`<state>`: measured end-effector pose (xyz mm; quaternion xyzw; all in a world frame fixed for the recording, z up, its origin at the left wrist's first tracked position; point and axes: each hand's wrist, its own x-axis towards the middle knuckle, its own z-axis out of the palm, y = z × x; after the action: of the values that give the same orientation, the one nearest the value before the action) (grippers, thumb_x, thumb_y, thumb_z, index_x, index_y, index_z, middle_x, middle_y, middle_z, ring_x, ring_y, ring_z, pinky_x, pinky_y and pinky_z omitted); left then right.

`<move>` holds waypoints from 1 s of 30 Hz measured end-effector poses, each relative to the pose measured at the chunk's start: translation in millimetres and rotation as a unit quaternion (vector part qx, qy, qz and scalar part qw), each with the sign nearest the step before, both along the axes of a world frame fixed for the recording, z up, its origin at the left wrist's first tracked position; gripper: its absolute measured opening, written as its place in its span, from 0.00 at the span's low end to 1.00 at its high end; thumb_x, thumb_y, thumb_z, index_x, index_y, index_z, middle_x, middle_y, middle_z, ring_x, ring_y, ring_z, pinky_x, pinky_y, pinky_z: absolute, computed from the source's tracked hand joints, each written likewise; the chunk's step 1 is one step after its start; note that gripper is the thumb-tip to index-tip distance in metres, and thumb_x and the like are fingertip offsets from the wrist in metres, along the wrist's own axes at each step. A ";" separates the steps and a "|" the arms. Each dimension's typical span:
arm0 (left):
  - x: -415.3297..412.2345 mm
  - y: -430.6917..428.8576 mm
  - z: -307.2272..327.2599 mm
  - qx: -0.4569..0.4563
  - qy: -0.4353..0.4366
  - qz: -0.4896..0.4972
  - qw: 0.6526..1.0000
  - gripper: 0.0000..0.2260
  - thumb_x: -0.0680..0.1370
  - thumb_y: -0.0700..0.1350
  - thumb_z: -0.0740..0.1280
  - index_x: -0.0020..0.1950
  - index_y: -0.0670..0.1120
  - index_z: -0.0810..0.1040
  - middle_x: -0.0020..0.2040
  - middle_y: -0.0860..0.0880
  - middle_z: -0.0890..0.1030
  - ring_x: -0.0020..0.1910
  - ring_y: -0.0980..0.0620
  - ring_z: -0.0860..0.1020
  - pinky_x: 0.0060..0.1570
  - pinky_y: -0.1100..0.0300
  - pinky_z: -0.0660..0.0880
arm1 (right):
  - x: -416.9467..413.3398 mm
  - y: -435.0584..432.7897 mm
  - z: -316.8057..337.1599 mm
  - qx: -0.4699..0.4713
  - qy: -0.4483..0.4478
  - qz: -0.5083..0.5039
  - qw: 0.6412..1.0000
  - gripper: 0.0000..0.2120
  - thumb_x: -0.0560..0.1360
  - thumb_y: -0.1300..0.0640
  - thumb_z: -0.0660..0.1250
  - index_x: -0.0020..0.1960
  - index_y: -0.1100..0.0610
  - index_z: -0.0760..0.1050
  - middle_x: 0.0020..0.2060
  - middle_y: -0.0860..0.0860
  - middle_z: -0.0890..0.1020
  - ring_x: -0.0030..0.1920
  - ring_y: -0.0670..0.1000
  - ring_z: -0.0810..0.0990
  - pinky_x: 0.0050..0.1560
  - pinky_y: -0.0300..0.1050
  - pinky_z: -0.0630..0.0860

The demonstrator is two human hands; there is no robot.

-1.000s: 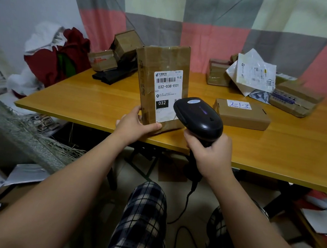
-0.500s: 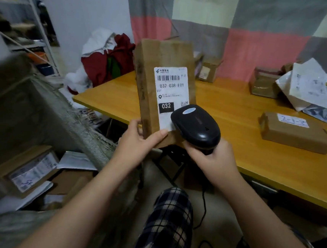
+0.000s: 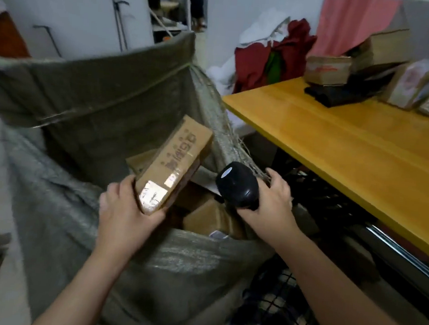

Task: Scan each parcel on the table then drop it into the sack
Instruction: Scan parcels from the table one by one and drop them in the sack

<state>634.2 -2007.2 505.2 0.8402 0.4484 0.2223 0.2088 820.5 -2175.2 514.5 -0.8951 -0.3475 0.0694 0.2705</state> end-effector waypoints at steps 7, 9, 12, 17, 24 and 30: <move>39.9 56.9 13.6 0.087 0.223 -0.136 0.961 0.40 0.69 0.62 0.70 0.76 0.49 0.60 0.68 0.44 0.67 0.64 0.41 0.66 0.64 0.50 0.66 | 23.3 14.9 -34.8 -0.036 0.137 -0.001 0.990 0.28 0.72 0.50 0.71 0.70 0.46 0.67 0.75 0.53 0.63 0.77 0.58 0.50 0.72 0.55 0.57; 55.7 57.5 8.7 0.073 0.288 -0.194 0.935 0.40 0.71 0.61 0.70 0.78 0.50 0.57 0.70 0.44 0.67 0.66 0.41 0.67 0.65 0.52 0.65 | 25.2 12.5 -42.9 -0.043 0.138 -0.019 0.989 0.25 0.72 0.50 0.70 0.68 0.49 0.68 0.70 0.54 0.70 0.76 0.57 0.55 0.67 0.53 0.63; 73.5 54.5 -8.3 0.082 0.332 -0.221 0.914 0.41 0.71 0.61 0.70 0.78 0.51 0.55 0.70 0.45 0.66 0.66 0.41 0.65 0.65 0.51 0.65 | 27.2 5.7 -47.2 -0.067 0.135 -0.052 0.987 0.22 0.71 0.51 0.70 0.64 0.50 0.70 0.59 0.54 0.78 0.63 0.57 0.73 0.56 0.49 0.72; 112.0 55.5 -7.4 0.249 0.293 -0.239 0.892 0.36 0.74 0.47 0.70 0.77 0.50 0.55 0.70 0.45 0.64 0.66 0.41 0.63 0.63 0.50 0.67 | 27.8 -12.2 -35.3 -0.016 0.117 -0.118 0.986 0.18 0.74 0.53 0.68 0.62 0.53 0.69 0.54 0.55 0.81 0.55 0.60 0.78 0.49 0.49 0.74; 156.1 70.2 -31.7 0.192 0.304 -0.285 0.889 0.34 0.75 0.49 0.70 0.77 0.48 0.56 0.72 0.44 0.65 0.70 0.42 0.64 0.66 0.50 0.66 | 33.8 -32.6 -8.1 0.092 0.109 -0.159 0.977 0.20 0.74 0.50 0.70 0.63 0.52 0.70 0.44 0.47 0.75 0.53 0.54 0.77 0.53 0.50 0.74; 150.2 56.0 -53.2 0.106 0.306 -0.299 0.898 0.20 0.81 0.46 0.61 0.73 0.50 0.68 0.67 0.43 0.70 0.63 0.40 0.71 0.61 0.49 0.71 | 37.9 -42.5 -19.2 0.126 0.089 -0.131 0.979 0.15 0.73 0.56 0.71 0.58 0.52 0.73 0.43 0.42 0.72 0.52 0.48 0.73 0.50 0.43 0.68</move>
<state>784.4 -1951.2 451.9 0.9784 0.1917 -0.0728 0.0279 858.4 -2217.7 495.4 -0.8819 -0.2074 0.0685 0.4177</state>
